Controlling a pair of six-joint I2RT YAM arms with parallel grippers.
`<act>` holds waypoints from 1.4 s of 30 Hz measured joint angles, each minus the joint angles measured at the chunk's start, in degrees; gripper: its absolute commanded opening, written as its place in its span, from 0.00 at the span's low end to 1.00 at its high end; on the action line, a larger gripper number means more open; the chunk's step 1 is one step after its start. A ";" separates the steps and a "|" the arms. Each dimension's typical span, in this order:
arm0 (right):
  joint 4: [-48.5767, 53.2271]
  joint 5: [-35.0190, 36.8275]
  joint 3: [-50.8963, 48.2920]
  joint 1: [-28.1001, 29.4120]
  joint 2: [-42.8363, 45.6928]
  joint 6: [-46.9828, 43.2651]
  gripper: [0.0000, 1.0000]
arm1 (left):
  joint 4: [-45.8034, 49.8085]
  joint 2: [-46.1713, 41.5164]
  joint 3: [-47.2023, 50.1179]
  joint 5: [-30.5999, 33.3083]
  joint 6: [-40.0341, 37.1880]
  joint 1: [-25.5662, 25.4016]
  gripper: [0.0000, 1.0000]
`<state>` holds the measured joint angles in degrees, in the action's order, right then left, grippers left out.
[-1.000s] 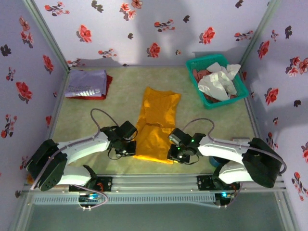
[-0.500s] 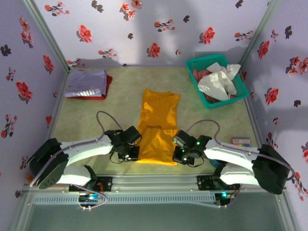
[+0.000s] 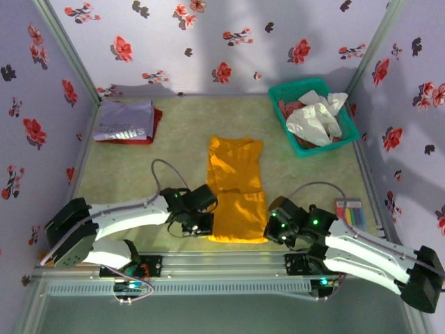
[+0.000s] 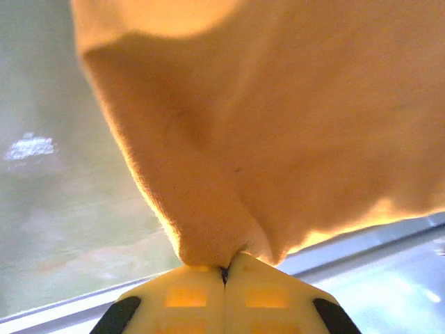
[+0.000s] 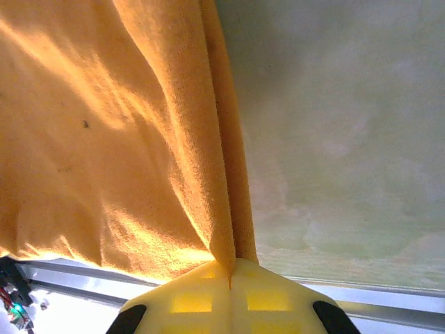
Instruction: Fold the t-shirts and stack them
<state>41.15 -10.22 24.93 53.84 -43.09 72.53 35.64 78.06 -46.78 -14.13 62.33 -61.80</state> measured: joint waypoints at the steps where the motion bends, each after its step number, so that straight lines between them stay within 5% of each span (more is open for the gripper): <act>1: 0.68 0.24 0.83 -0.98 0.04 -0.17 0.00 | 0.98 0.07 -2.25 -0.02 -0.52 0.98 0.00; 15: 4.94 -0.04 25.51 -21.77 -15.67 -16.57 0.00 | 17.81 7.74 -28.00 -3.54 -16.57 20.83 0.00; 30: 5.44 -5.14 41.51 -33.20 -35.15 -29.11 0.00 | 27.56 30.05 -53.24 -12.35 -29.70 32.02 0.00; 42: 5.55 -8.48 57.68 -37.55 -55.23 -36.46 0.00 | 31.93 44.39 -68.11 -15.93 -33.20 37.94 0.00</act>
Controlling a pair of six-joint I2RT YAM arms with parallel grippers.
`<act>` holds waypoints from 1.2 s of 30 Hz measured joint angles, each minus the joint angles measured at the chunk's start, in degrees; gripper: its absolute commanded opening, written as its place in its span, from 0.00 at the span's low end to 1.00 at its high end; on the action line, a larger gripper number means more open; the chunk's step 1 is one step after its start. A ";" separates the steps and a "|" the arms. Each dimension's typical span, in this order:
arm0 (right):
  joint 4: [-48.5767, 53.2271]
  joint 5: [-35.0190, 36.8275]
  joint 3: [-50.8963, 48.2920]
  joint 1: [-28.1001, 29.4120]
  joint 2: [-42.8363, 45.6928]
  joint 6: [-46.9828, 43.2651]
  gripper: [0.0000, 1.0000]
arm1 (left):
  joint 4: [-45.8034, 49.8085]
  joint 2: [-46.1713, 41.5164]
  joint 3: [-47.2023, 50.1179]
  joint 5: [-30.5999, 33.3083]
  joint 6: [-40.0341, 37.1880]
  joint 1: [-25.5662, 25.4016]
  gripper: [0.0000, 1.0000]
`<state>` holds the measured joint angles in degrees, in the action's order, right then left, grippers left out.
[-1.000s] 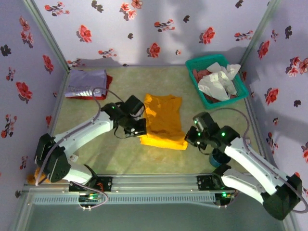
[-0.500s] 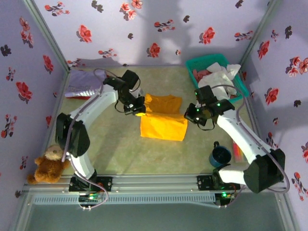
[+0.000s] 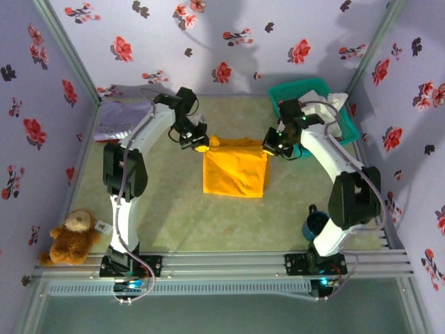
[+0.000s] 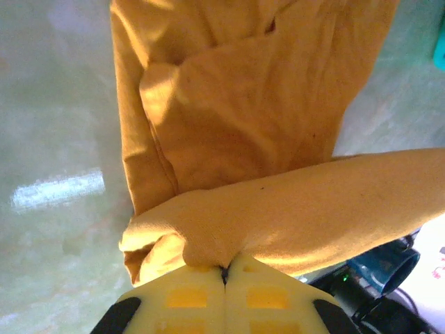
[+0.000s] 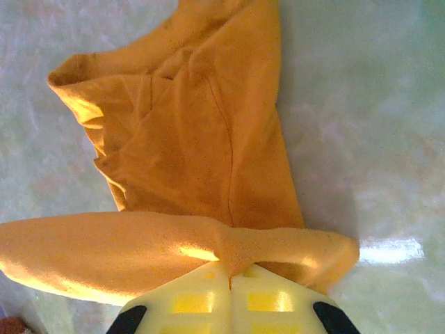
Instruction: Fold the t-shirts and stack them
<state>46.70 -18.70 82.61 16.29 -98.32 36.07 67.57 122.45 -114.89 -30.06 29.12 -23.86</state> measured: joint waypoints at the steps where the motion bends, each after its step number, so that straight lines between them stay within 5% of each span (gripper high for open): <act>1: -0.02 -0.26 1.18 -0.13 -1.42 -0.20 0.00 | 0.20 1.01 -1.16 -0.42 -0.02 0.55 0.00; 14: 1.22 -1.68 22.56 -2.21 -24.39 -2.08 0.02 | 2.27 25.81 -28.11 -8.72 -0.17 5.31 0.00; 17: 2.12 -2.03 27.02 -2.71 -28.74 -2.32 0.35 | -1.84 28.79 -28.39 -10.56 2.23 6.91 0.14; 19: 2.91 -2.10 30.45 -2.75 -30.97 -2.95 0.42 | -5.68 29.44 -27.65 -11.10 4.09 7.91 0.46; 20: 3.21 -2.05 31.50 -2.75 -31.41 -3.10 0.44 | -7.39 29.46 -27.43 -11.15 4.96 8.35 0.49; 26: 6.25 0.92 33.00 -1.75 -28.52 -4.92 0.45 | -18.43 26.51 -22.88 -11.30 7.89 9.49 0.51; 36: -0.42 0.57 14.53 5.60 -16.31 -2.43 0.41 | -27.36 1.55 6.73 -3.89 7.02 4.90 0.39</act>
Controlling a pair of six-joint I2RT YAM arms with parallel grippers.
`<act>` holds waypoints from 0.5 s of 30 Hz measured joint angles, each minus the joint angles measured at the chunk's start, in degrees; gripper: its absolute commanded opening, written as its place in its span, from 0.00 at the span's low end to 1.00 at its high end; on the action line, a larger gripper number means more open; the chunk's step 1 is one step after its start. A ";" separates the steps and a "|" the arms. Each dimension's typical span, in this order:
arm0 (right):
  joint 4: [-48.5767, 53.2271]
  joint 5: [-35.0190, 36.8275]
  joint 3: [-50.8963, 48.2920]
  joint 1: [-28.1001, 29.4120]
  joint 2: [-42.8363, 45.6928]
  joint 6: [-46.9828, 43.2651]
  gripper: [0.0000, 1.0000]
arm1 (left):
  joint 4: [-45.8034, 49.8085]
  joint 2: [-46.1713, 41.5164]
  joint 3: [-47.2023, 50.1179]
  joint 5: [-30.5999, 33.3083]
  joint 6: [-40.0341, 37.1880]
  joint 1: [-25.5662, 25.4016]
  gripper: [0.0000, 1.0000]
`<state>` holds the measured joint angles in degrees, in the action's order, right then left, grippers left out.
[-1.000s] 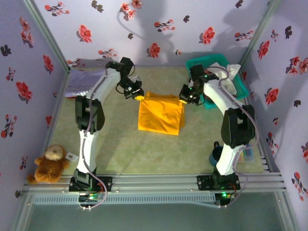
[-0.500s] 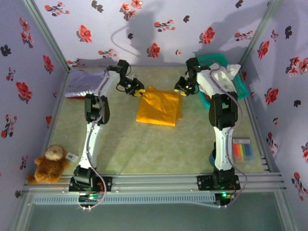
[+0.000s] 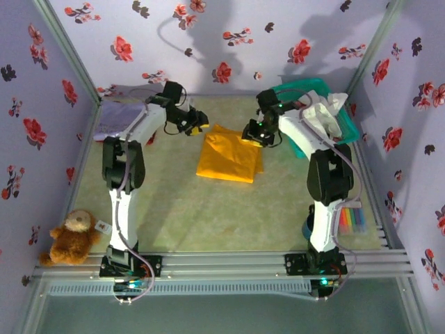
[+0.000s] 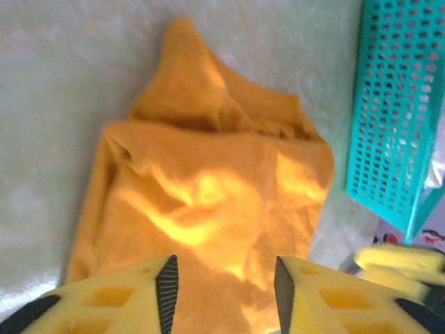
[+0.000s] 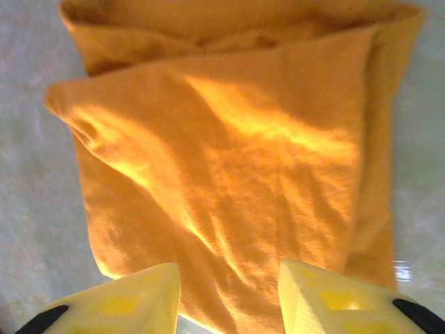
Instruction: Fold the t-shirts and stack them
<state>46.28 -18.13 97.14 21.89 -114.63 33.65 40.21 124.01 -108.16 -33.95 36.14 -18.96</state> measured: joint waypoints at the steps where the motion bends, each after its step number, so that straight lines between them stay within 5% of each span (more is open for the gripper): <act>1: -0.98 -0.22 -1.22 0.48 -0.46 0.44 0.41 | -1.27 -1.79 2.97 0.39 -0.09 -0.94 0.38; 15: -11.89 -0.44 -20.24 3.21 2.12 2.56 0.39 | -13.60 -9.09 32.72 6.56 1.27 -8.39 0.37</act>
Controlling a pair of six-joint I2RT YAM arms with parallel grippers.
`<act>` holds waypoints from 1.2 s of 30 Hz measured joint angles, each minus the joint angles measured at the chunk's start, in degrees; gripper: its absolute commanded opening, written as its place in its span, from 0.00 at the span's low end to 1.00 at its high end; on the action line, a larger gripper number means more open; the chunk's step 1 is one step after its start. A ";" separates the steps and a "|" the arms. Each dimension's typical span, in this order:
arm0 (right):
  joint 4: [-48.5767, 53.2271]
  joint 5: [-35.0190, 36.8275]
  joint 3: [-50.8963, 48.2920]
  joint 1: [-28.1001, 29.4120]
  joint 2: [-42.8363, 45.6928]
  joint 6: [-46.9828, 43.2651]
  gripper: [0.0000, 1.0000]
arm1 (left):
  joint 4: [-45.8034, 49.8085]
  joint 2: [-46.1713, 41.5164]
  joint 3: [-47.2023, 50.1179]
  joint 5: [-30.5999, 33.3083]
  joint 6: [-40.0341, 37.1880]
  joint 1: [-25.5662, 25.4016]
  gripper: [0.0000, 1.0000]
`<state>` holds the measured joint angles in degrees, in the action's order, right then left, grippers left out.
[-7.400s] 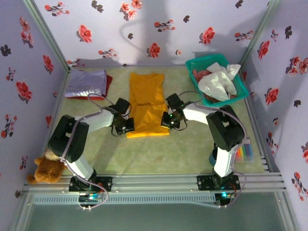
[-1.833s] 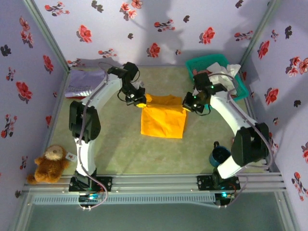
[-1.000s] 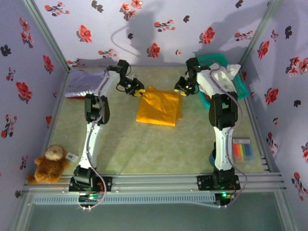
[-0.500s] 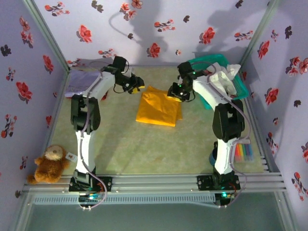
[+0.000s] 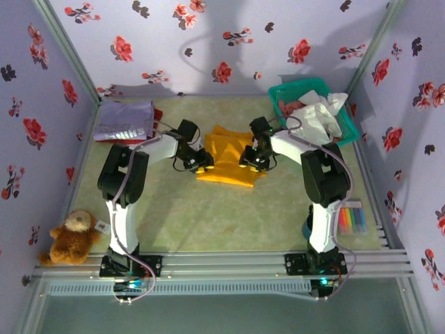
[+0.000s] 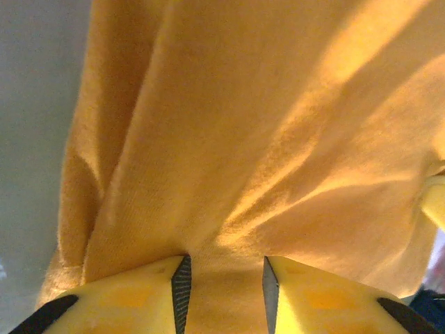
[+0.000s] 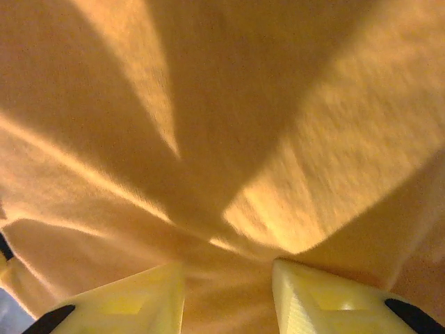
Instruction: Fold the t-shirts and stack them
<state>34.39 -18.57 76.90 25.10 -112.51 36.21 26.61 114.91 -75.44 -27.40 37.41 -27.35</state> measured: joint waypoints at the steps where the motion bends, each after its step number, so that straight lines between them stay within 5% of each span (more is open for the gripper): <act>1: -0.13 0.20 -1.46 0.20 1.03 0.00 0.39 | -1.01 -1.07 1.86 0.22 0.26 -0.63 0.37; 11: -2.16 1.31 -18.67 6.16 16.22 1.07 0.43 | -7.08 -21.18 25.90 5.46 11.10 -13.38 0.45; 16: -0.09 4.35 -23.58 8.79 29.99 3.26 0.61 | -3.80 -30.27 29.66 7.85 16.28 -18.64 0.47; 20: 1.25 7.04 -24.63 7.85 37.48 2.73 0.72 | -0.37 -34.60 28.06 10.01 16.44 -17.46 0.49; 25: 2.29 8.70 -24.57 6.62 32.48 -1.07 0.73 | 4.50 -33.53 21.70 11.43 12.35 -12.31 0.50; 36: 3.39 9.29 -21.57 6.12 20.24 -7.93 0.61 | 10.82 -23.19 8.92 12.00 1.31 -3.37 0.52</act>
<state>37.78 -9.28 55.33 31.22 -92.27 28.27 37.43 91.72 -66.52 -15.40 38.72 -30.72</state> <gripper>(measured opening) 0.623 0.517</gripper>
